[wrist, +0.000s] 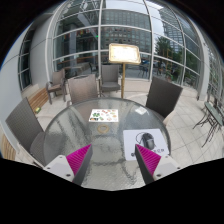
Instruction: Arrange mouse
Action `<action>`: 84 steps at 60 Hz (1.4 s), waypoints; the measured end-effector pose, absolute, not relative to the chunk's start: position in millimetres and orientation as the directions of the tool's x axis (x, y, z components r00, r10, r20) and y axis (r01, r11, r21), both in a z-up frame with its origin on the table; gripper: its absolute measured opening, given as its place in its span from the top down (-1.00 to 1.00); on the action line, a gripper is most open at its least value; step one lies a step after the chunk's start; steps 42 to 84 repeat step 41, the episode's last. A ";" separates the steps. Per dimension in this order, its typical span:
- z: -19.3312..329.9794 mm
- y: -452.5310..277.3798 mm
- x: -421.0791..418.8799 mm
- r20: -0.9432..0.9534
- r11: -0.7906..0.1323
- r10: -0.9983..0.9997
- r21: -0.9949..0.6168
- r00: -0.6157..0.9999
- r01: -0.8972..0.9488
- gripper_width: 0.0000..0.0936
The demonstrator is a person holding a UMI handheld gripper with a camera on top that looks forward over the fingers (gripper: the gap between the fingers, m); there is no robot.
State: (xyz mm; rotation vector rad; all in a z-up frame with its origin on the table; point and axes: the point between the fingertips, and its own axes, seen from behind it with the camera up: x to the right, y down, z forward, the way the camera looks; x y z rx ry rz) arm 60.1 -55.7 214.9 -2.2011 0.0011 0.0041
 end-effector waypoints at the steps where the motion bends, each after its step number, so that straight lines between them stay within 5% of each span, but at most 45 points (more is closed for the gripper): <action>1: 215.9 -60.1 56.9 -0.003 -0.589 -0.001 -0.808 1.000 -0.003 -0.86; 84: 215.9 -121.1 19.5 0.004 -0.583 0.005 -0.813 1.000 0.006 -0.85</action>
